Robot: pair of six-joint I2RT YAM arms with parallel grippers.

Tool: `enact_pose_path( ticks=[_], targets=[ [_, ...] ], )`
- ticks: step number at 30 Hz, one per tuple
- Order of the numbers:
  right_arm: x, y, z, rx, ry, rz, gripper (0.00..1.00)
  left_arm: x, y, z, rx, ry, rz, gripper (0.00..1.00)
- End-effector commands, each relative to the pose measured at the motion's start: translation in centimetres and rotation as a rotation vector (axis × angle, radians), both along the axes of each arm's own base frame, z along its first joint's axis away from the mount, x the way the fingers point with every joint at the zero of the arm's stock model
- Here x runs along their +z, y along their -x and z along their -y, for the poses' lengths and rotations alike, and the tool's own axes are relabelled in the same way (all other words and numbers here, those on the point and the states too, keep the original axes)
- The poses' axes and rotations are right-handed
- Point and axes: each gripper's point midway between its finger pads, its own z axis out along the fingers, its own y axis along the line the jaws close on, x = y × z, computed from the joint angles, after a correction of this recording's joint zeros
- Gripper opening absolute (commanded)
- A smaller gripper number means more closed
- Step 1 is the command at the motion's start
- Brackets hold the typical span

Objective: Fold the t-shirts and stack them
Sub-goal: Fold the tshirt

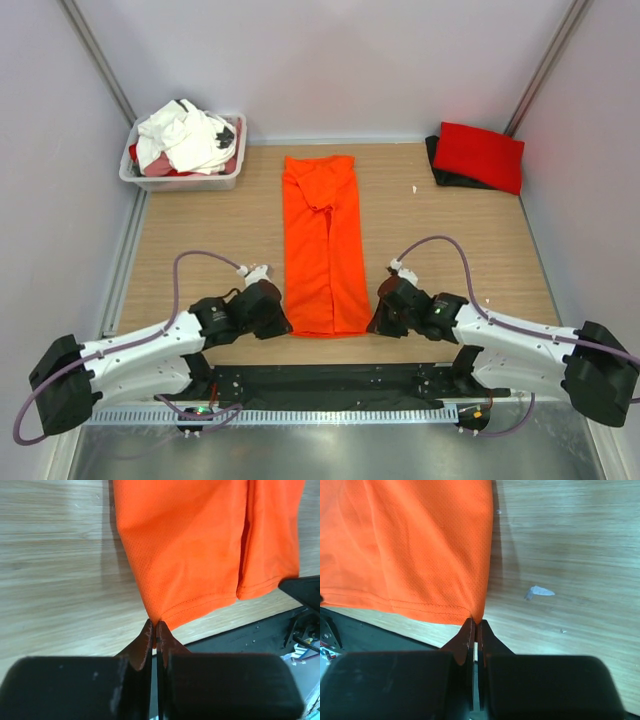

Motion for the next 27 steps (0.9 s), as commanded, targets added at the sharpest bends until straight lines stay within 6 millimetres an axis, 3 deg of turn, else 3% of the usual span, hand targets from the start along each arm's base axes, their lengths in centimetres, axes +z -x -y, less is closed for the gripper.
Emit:
enact_pose_path(
  ticks=[1, 3, 4, 5, 12, 13, 14, 21, 27],
  targets=[
    [2.6, -1.4, -1.0, -0.013, -0.007, 0.053, 0.01, 2.5, -0.9, -0.8, 0.048, -0.027, 0.043, 0.0],
    [4.6, -2.6, -1.8, -0.01, -0.009, 0.099, 0.01, 3.9, -1.3, -0.9, 0.053, -0.047, 0.062, 0.0],
    [4.6, -3.1, -1.5, -0.015, 0.035, 0.109, 0.01, 4.3, -1.6, -1.0, 0.047, -0.061, 0.075, 0.0],
    [6.2, -4.2, -2.0, -0.005, 0.042, 0.152, 0.01, 5.4, -2.4, -0.9, 0.059, -0.072, 0.104, 0.0],
    [9.2, -8.9, -2.7, 0.028, 0.152, 0.22, 0.01, 7.9, -5.9, -1.5, 0.048, -0.178, 0.138, 0.0],
    [9.4, -9.8, -2.2, 0.013, 0.162, 0.222, 0.01, 9.0, -6.8, -1.3, 0.053, -0.165, 0.155, 0.0],
    [10.5, -10.6, -2.5, 0.007, 0.146, 0.236, 0.01, 9.2, -7.4, -1.3, 0.054, -0.167, 0.154, 0.0],
    [12.4, -15.8, -1.8, -0.002, 0.154, 0.265, 0.01, 10.4, -13.1, -1.1, 0.045, -0.176, 0.147, 0.0],
    [12.5, -19.5, -1.8, 0.015, 0.188, 0.26, 0.01, 10.2, -17.9, -0.6, 0.053, -0.189, 0.126, 0.0]
  ],
)
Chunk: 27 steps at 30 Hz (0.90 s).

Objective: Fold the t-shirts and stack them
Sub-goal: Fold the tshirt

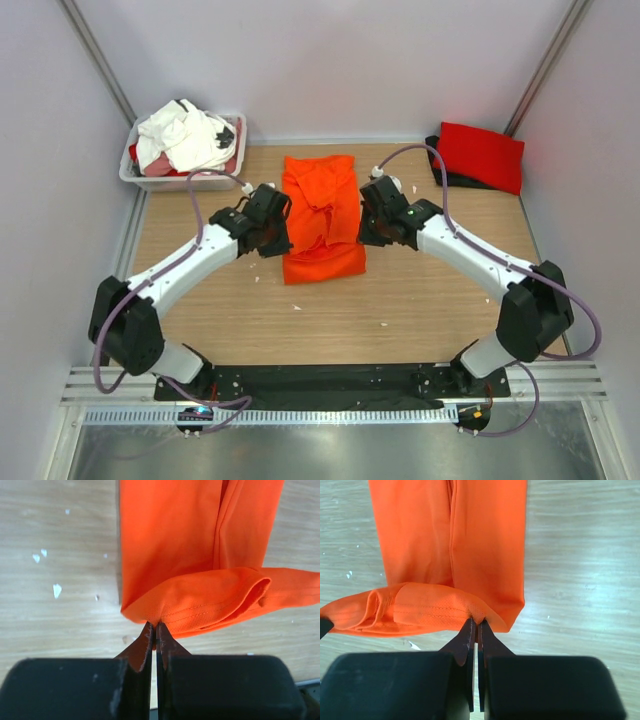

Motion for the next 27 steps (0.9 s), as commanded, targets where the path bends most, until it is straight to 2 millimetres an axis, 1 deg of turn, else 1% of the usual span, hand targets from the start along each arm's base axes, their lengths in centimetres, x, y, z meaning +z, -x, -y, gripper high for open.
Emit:
enact_pose_path(
  ticks=[1, 2, 3, 4, 5, 6, 8, 10, 11, 12, 13, 14, 15, 17, 18, 19, 21, 22, 23, 24, 25, 27],
  targets=[
    [1.1, -2.0, -0.5, 0.052, 0.008, 0.024, 0.01, 0.7, -2.7, 0.6, -0.051, 0.01, 0.017, 0.0],
    [1.6, -2.7, -0.6, 0.056, 0.005, 0.035, 0.01, 0.8, -3.5, 0.4, -0.041, 0.013, 0.02, 0.0],
    [1.6, -3.2, -0.4, 0.05, 0.006, 0.033, 0.01, 1.4, -4.3, 0.6, -0.041, 0.023, 0.032, 0.0],
    [1.0, -3.7, -0.4, 0.049, 0.014, 0.021, 0.01, 1.4, -4.8, 0.6, -0.046, 0.021, 0.031, 0.0],
    [1.4, -4.2, -0.4, 0.051, 0.016, 0.032, 0.01, 0.8, -5.4, 0.5, -0.042, 0.019, 0.014, 0.0],
    [1.4, -4.7, -0.1, 0.043, 0.015, 0.031, 0.01, 1.4, -6.3, 0.8, -0.043, 0.024, 0.026, 0.0],
    [1.0, -5.6, -0.2, 0.044, 0.016, 0.021, 0.01, 1.3, -7.1, 0.6, -0.047, 0.023, 0.019, 0.0],
    [0.7, -6.4, 0.2, 0.039, 0.021, 0.017, 0.01, 1.1, -8.3, 0.8, -0.045, 0.023, 0.014, 0.0],
    [0.4, -6.8, 0.0, 0.043, 0.02, 0.009, 0.01, 1.1, -8.7, 0.7, -0.046, 0.02, 0.012, 0.0],
    [0.2, -7.1, 0.1, 0.043, 0.023, 0.007, 0.01, 0.4, -9.1, 0.8, -0.049, 0.016, -0.005, 0.0],
    [0.1, -7.5, 0.3, 0.04, 0.024, 0.005, 0.01, 0.8, -9.8, 0.9, -0.05, 0.017, 0.006, 0.0],
    [0.1, -7.9, 0.4, 0.037, 0.023, 0.008, 0.01, 0.5, -10.1, 0.6, -0.045, 0.011, -0.002, 0.0],
    [-0.5, -8.1, 0.2, 0.043, 0.022, -0.004, 0.01, 0.4, -10.4, 0.5, -0.046, 0.005, -0.006, 0.0],
    [-0.8, -8.8, 0.3, 0.046, 0.022, -0.008, 0.01, -0.4, -11.2, 0.4, -0.039, -0.005, -0.021, 0.0],
    [-1.5, -9.1, 0.2, 0.049, 0.023, -0.021, 0.01, -1.1, -11.2, 0.8, -0.058, 0.011, -0.046, 0.0],
    [-1.8, -9.3, 0.2, 0.05, 0.026, -0.025, 0.01, -1.4, -11.5, 0.8, -0.055, 0.011, -0.053, 0.0],
    [-1.9, -10.1, 0.3, 0.046, 0.027, -0.025, 0.01, -1.8, -11.9, 0.8, -0.054, 0.01, -0.062, 0.0],
    [-2.4, -10.5, 0.3, 0.047, 0.034, -0.028, 0.01, -2.6, -12.0, 0.9, -0.055, 0.01, -0.08, 0.0],
    [-2.7, -10.9, 0.4, 0.043, 0.035, -0.031, 0.01, -2.5, -12.3, 1.0, -0.055, 0.012, -0.076, 0.0],
    [-2.8, -10.8, 0.0, 0.06, 0.01, -0.046, 0.01, -2.7, -12.5, 1.0, -0.056, 0.012, -0.078, 0.0],
    [-3.3, -11.2, -0.1, 0.062, 0.01, -0.051, 0.01, -3.3, -12.6, 0.9, -0.053, 0.006, -0.092, 0.0],
    [-3.5, -11.8, 0.0, 0.062, 0.001, -0.048, 0.01, -3.6, -13.0, 0.8, -0.047, 0.004, -0.094, 0.0]
  ],
)
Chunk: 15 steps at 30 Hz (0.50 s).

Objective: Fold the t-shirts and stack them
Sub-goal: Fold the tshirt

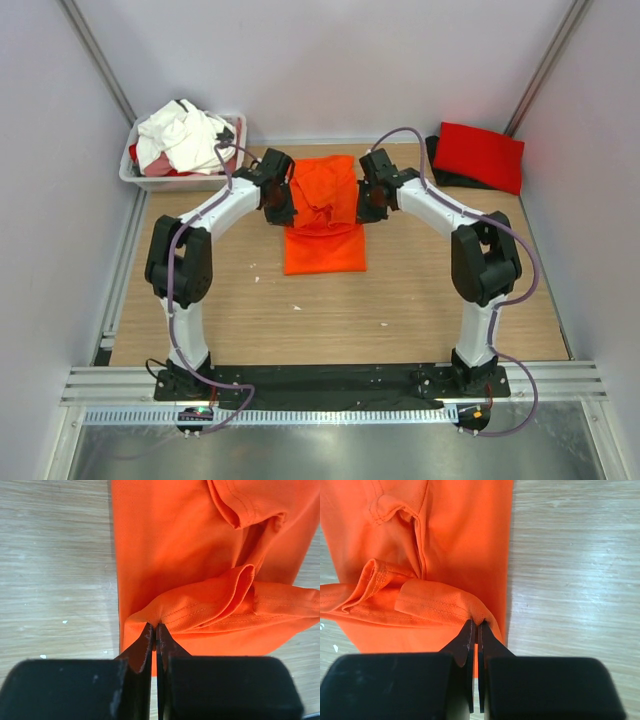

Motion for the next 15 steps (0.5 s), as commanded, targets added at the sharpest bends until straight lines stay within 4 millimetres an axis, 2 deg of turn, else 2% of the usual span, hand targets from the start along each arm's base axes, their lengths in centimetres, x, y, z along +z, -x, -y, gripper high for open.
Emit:
enact_pose_path(
  ticks=[1, 5, 7, 9, 10, 11, 12, 14, 15],
  targets=[
    [1.7, -2.2, -1.0, 0.038, -0.058, 0.058, 0.01, 1.2, -1.3, 0.2, -0.019, 0.021, 0.025, 0.0],
    [0.7, -3.2, -1.2, 0.053, -0.075, 0.053, 0.01, -0.3, -1.7, -0.1, -0.011, 0.008, -0.001, 0.0],
    [0.9, -4.0, -1.2, 0.049, -0.078, 0.064, 0.01, -0.6, -2.3, -0.3, -0.003, 0.004, -0.001, 0.0],
    [-0.1, -4.3, -1.2, 0.052, -0.079, 0.042, 0.04, -1.3, -2.7, -0.7, 0.01, -0.005, -0.014, 0.0],
    [0.2, -4.9, -1.1, 0.047, -0.085, 0.05, 0.08, -1.1, -3.2, -1.0, 0.02, -0.005, -0.009, 0.01],
    [-0.4, -5.1, -1.1, 0.05, -0.085, 0.036, 0.15, -1.1, -3.4, -1.2, 0.025, -0.008, -0.013, 0.03],
    [-0.6, -5.4, -1.1, 0.059, -0.084, 0.038, 0.3, -1.7, -3.7, -1.3, 0.03, -0.012, -0.024, 0.08],
    [0.3, -7.0, -1.0, 0.057, -0.096, 0.068, 0.41, -0.8, -5.2, -1.9, 0.049, -0.004, -0.013, 0.15],
    [-0.6, -7.3, -0.8, 0.059, -0.096, 0.04, 0.48, -1.4, -5.7, -2.1, 0.051, -0.01, -0.025, 0.23]
  ],
)
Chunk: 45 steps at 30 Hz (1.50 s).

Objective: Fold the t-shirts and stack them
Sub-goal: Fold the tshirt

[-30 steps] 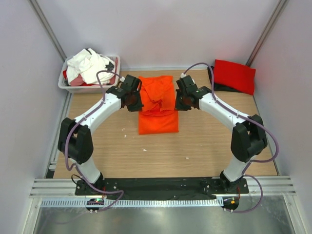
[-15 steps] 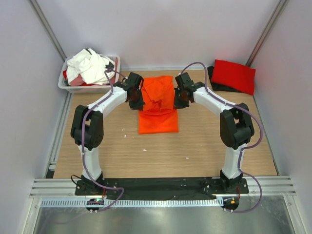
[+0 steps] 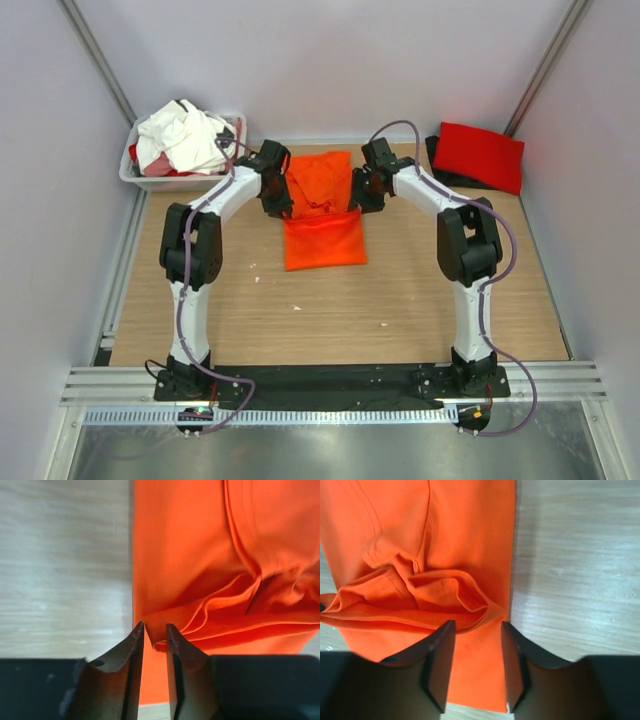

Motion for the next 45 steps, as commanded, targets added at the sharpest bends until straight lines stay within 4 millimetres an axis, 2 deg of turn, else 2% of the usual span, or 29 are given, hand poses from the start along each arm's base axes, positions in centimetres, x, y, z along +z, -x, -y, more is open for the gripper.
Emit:
enact_pose_path(
  ticks=[1, 2, 3, 4, 5, 6, 7, 8, 9, 10, 11, 12, 13, 14, 15, 17, 18, 19, 23, 29, 30, 35, 36, 38, 39, 41, 43, 44, 45],
  targets=[
    [3.7, -4.2, -0.5, 0.031, -0.056, 0.103, 0.5, 1.1, -2.0, -1.5, 0.025, -0.002, -0.007, 0.27],
    [3.7, -4.6, 0.4, 0.02, -0.047, 0.079, 0.52, 3.4, -4.0, -1.3, 0.029, 0.015, 0.052, 0.29],
    [3.4, -5.3, 0.6, 0.018, -0.042, 0.069, 0.53, 4.2, -4.7, -1.8, 0.031, 0.01, 0.059, 0.34],
    [6.5, -7.1, 0.6, 0.012, -0.062, 0.133, 0.53, 4.1, -4.5, -2.1, 0.033, -0.011, 0.022, 0.35],
    [7.6, -7.5, 1.2, 0.001, -0.065, 0.144, 0.54, 7.0, -5.9, -2.0, 0.036, 0.002, 0.086, 0.37],
    [8.6, -7.4, 1.5, -0.003, -0.064, 0.145, 0.54, 8.2, -6.1, -2.1, 0.033, -0.004, 0.104, 0.4],
    [11.1, -7.4, 1.6, 0.0, -0.073, 0.192, 0.54, 9.7, -5.6, -2.3, 0.029, -0.005, 0.118, 0.42],
    [11.9, -7.0, 1.8, -0.001, -0.075, 0.205, 0.55, 11.1, -5.5, -2.3, 0.028, 0.002, 0.146, 0.44],
    [13.3, -6.8, 1.7, 0.003, -0.092, 0.247, 0.55, 10.7, -4.7, -2.9, 0.04, -0.026, 0.136, 0.47],
    [11.2, -5.2, 1.9, 0.009, -0.092, 0.196, 0.55, 11.2, -4.7, -2.8, 0.041, -0.024, 0.165, 0.48],
    [11.4, -3.5, 2.1, 0.006, -0.115, 0.21, 0.55, 11.5, -3.2, -2.8, 0.039, -0.02, 0.181, 0.48],
    [14.2, -3.6, 1.6, 0.013, -0.16, 0.276, 0.53, 11.2, -1.8, -2.9, 0.034, -0.022, 0.158, 0.48],
    [10.9, -1.1, 1.4, 0.036, -0.182, 0.19, 0.49, 11.2, -1.3, -2.5, 0.039, 0.0, 0.178, 0.48],
    [13.1, -0.7, 0.7, 0.053, -0.245, 0.261, 0.42, 12.6, -0.2, -2.1, 0.026, 0.034, 0.209, 0.48],
    [10.3, 1.3, 0.5, 0.067, -0.263, 0.198, 0.39, 10.5, 1.2, -1.4, 0.003, 0.049, 0.19, 0.48],
    [10.2, 2.5, -0.9, 0.133, -0.345, 0.199, 0.31, 11.0, 2.6, 0.2, -0.039, 0.133, 0.212, 0.48],
    [9.0, 3.3, -1.4, 0.147, -0.366, 0.16, 0.24, 10.7, 2.6, 0.9, -0.051, 0.159, 0.231, 0.48],
    [8.7, 3.7, -1.9, 0.171, -0.394, 0.14, 0.21, 9.4, 3.3, 1.1, -0.058, 0.17, 0.205, 0.48],
    [6.1, 4.4, -2.7, 0.2, -0.43, 0.057, 0.09, 7.6, 4.2, 2.7, -0.081, 0.217, 0.164, 0.45],
    [0.8, 5.9, -1.5, 0.136, -0.35, -0.034, 0.07, 3.8, 6.4, 4.7, -0.125, 0.209, 0.098, 0.43],
    [-0.9, 6.8, -1.1, 0.124, -0.326, -0.066, 0.07, 3.4, 6.5, 4.9, -0.123, 0.211, 0.09, 0.43],
    [-4.5, 9.2, -0.1, 0.097, -0.284, -0.126, 0.04, 0.0, 8.6, 5.5, -0.142, 0.188, 0.028, 0.41],
    [-5.5, 10.4, 0.4, 0.085, -0.267, -0.154, 0.04, -0.6, 9.1, 5.6, -0.145, 0.18, 0.019, 0.4],
    [-5.9, 10.9, 0.9, 0.065, -0.253, -0.151, 0.04, -1.6, 10.2, 6.1, -0.166, 0.167, 0.009, 0.4],
    [-6.7, 12.2, 1.1, 0.061, -0.243, -0.177, 0.04, -2.9, 11.3, 5.7, -0.169, 0.149, -0.019, 0.4],
    [-6.8, 12.9, 1.7, 0.046, -0.225, -0.174, 0.03, -4.0, 12.4, 5.9, -0.176, 0.142, -0.034, 0.39],
    [-7.6, 14.6, 2.2, 0.037, -0.21, -0.203, 0.03, -5.5, 14.0, 5.2, -0.174, 0.127, -0.07, 0.39],
    [-7.1, 14.8, 2.3, 0.032, -0.21, -0.183, 0.03, -5.5, 14.4, 5.5, -0.179, 0.131, -0.067, 0.39],
    [-7.8, 16.2, 2.7, 0.018, -0.203, -0.21, 0.03, -5.7, 14.9, 5.4, -0.183, 0.129, -0.07, 0.38]
  ],
)
